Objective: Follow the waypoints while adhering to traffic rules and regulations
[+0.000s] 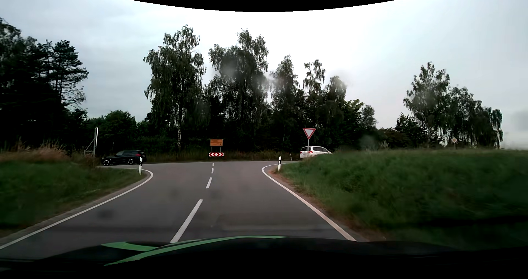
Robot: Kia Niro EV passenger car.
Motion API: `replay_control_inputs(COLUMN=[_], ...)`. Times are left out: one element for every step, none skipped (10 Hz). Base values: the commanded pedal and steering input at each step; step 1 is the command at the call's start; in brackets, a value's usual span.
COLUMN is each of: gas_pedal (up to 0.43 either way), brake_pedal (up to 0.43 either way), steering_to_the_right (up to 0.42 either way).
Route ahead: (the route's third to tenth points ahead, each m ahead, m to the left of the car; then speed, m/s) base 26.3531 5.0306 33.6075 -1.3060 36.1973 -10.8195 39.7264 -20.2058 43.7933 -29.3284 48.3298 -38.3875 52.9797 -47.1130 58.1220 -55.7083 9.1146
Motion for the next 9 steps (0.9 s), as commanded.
replay_control_inputs(gas_pedal=[0.0, 0.0, 0.0, 0.0, 0.0, 0.0, 0.0, 0.0, 0.0], brake_pedal=[0.183, 0.183, 0.189, 0.189, 0.189, 0.189, 0.189, 0.195, 0.195], steering_to_the_right=[-0.063, -0.063, -0.062, -0.059, -0.055, -0.049, -0.041, -0.032, -0.022])
